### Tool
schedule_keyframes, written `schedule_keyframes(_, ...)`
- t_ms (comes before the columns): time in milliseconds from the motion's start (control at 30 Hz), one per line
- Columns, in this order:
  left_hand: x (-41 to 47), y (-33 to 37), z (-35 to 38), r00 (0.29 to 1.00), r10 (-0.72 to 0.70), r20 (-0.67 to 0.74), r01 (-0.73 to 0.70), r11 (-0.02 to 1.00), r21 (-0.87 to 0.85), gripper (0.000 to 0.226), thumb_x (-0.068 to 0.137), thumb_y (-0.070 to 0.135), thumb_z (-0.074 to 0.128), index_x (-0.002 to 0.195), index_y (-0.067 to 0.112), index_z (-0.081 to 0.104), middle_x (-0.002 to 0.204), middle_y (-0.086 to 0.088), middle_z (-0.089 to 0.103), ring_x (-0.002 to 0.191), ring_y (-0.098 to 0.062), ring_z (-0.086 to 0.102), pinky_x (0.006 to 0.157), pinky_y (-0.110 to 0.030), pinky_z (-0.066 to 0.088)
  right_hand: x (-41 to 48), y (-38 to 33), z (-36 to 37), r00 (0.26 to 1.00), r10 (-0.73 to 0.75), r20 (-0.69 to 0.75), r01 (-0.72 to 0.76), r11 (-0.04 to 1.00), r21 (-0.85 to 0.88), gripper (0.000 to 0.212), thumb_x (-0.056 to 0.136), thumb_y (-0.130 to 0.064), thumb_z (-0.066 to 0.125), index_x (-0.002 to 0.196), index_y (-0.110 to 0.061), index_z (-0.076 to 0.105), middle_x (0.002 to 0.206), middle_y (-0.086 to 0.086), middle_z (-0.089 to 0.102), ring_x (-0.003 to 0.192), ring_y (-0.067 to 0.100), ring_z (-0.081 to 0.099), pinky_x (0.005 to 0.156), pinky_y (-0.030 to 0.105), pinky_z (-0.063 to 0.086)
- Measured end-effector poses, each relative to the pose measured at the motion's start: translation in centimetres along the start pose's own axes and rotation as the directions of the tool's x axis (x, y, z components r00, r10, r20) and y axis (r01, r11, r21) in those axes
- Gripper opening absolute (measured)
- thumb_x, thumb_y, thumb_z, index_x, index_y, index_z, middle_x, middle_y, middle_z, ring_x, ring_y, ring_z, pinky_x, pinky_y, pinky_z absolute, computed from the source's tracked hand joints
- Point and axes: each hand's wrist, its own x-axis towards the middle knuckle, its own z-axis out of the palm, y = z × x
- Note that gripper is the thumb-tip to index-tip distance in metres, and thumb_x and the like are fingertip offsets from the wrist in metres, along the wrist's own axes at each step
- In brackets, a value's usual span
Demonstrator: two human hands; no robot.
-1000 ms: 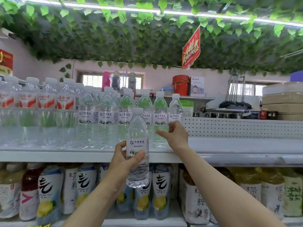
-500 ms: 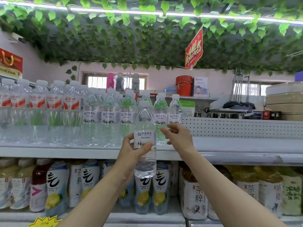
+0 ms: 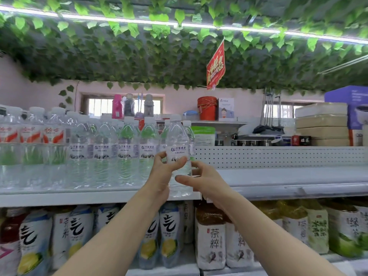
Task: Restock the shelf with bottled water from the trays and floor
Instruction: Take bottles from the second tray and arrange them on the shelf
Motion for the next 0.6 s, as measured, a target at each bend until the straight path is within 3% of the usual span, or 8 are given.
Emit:
schedule_keyframes(67,0.4,-0.1,0.8,1.0,0.013,0.002,-0.013,1.0,0.011,0.073,0.072,0.011,0.085,0.131,0.019,0.044,0.12,-0.01,0.065,0.112,-0.027,0.062,0.101,-0.043,0.048,0.6,0.1,-0.6,1.0,0.01,-0.007,-0.01,1.0,0.001,0.03,0.081,-0.029,0.086,0.102,-0.032,0.064,0.093,-0.011,0.07,0.08,0.0,0.066,0.074,0.025,0.055)
schedule_keyframes(133,1.0,-0.1,1.3,1.0,0.022,0.005,-0.022,0.999,0.029,0.073,0.072,0.012,0.085,0.132,0.018,0.044,0.119,-0.01,0.066,0.112,-0.026,0.062,0.104,-0.043,0.046,1.2,-0.1,-1.1,1.0,0.027,-0.008,-0.027,1.0,0.012,0.026,0.083,-0.027,0.084,0.095,-0.033,0.062,0.091,-0.011,0.068,0.082,0.001,0.064,0.073,0.025,0.054)
schedule_keyframes(233,1.8,0.0,1.4,0.998,0.048,0.044,-0.053,0.991,0.124,0.07,0.077,0.024,0.084,0.136,0.02,0.045,0.127,-0.006,0.064,0.119,-0.024,0.06,0.11,-0.044,0.041,2.6,0.1,-1.4,0.996,0.07,-0.054,-0.067,0.997,0.05,0.039,0.08,-0.022,0.087,0.112,-0.02,0.063,0.103,-0.002,0.071,0.093,0.009,0.067,0.073,0.025,0.052)
schedule_keyframes(333,2.0,0.3,0.8,0.994,0.105,0.042,-0.112,0.949,0.295,0.065,0.088,0.04,0.073,0.144,0.027,0.043,0.146,-0.001,0.044,0.134,-0.016,0.041,0.105,-0.032,0.033,4.2,0.8,-1.8,0.987,0.092,-0.131,-0.086,0.995,0.057,0.052,0.076,-0.016,0.089,0.118,-0.017,0.059,0.109,0.003,0.072,0.099,0.017,0.069,0.079,0.031,0.051)
schedule_keyframes(467,1.9,-0.9,-0.4,0.997,0.071,0.03,-0.077,0.881,0.466,0.065,0.094,0.052,0.059,0.151,0.037,0.032,0.162,0.003,0.021,0.147,-0.019,0.024,0.116,-0.043,0.028,5.4,1.5,-2.1,0.98,0.142,-0.138,-0.132,0.988,0.075,0.05,0.078,-0.013,0.087,0.119,-0.016,0.059,0.107,0.003,0.072,0.096,0.015,0.069,0.073,0.03,0.05)
schedule_keyframes(600,1.9,-1.9,-0.5,0.999,-0.036,0.022,0.017,0.83,0.558,0.069,0.098,0.057,0.048,0.157,0.04,0.016,0.168,0.002,0.001,0.154,-0.022,0.007,0.123,-0.049,0.017,6.8,2.4,-1.6,0.976,0.167,-0.14,-0.16,0.985,0.061,0.058,0.078,-0.02,0.088,0.126,-0.015,0.056,0.117,0.004,0.066,0.104,0.019,0.065,0.081,0.035,0.054)
